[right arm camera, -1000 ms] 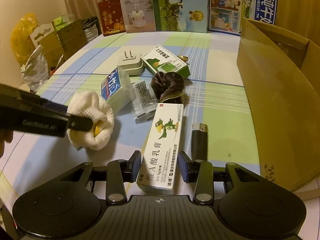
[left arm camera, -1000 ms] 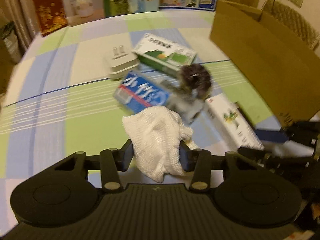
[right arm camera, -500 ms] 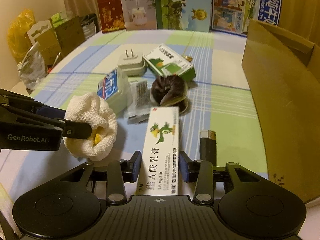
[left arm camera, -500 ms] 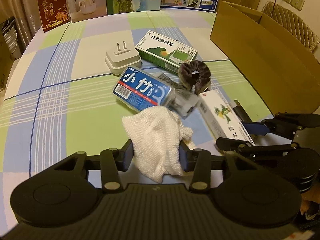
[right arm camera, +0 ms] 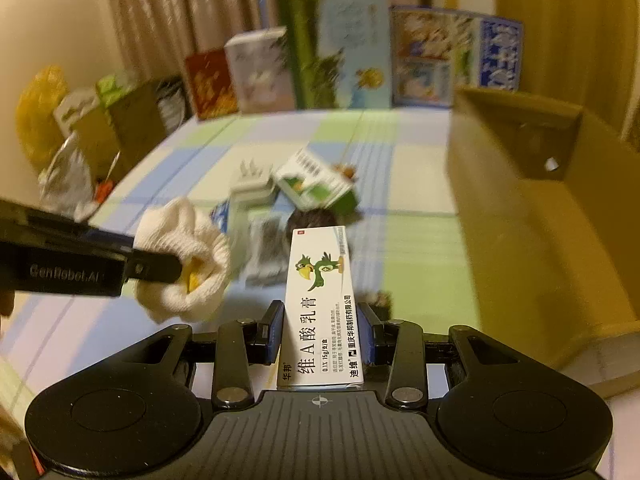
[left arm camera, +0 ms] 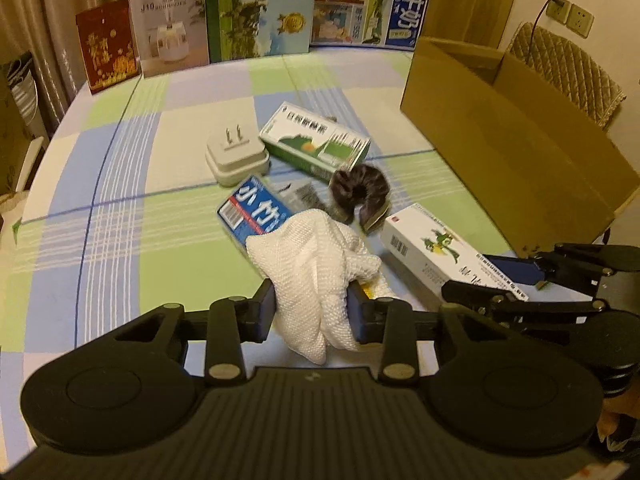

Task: Organize objects
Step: 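Carry the medicine box and towel into the cardboard box while both tools open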

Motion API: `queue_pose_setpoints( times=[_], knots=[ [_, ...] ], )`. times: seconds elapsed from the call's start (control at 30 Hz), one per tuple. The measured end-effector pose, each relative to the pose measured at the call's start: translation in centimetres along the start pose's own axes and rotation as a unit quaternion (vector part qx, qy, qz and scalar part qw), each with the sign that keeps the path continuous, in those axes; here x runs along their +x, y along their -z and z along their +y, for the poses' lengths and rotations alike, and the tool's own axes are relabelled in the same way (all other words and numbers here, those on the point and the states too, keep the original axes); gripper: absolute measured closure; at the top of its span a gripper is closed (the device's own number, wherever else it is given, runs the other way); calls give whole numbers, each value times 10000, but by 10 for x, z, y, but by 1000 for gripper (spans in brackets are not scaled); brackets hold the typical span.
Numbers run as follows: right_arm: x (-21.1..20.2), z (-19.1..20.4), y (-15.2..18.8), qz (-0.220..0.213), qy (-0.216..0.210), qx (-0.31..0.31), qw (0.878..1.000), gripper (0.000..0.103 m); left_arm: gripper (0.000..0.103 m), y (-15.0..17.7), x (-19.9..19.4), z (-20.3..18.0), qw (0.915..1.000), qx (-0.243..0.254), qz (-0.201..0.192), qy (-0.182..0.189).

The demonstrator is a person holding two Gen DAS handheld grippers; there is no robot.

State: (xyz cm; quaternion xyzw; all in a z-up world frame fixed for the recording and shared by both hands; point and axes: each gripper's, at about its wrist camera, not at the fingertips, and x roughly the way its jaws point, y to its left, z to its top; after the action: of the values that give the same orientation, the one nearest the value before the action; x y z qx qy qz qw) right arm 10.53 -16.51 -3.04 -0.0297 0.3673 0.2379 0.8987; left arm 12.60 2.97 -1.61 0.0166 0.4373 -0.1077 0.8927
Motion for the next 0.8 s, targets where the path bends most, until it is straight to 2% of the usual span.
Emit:
queue_pose_setpoints(
  times=[0.2, 0.4, 0.5, 0.8],
  knots=[
    [-47, -28, -30, -394, 137, 239, 9988, 68, 71, -25, -29, -26, 9993, 128, -364, 2],
    [-104, -75, -53, -834, 718, 334, 9934, 68, 71, -59, -54, -73, 9940, 423, -896, 469],
    [-123, -108, -56, -886, 1010, 528, 9895, 68, 71, -73, -55, -102, 9903, 559, -1017, 758],
    [-134, -176, -51, -835, 1364, 955, 9825, 68, 71, -104, -25, -185, 9814, 820, -999, 1417]
  ],
)
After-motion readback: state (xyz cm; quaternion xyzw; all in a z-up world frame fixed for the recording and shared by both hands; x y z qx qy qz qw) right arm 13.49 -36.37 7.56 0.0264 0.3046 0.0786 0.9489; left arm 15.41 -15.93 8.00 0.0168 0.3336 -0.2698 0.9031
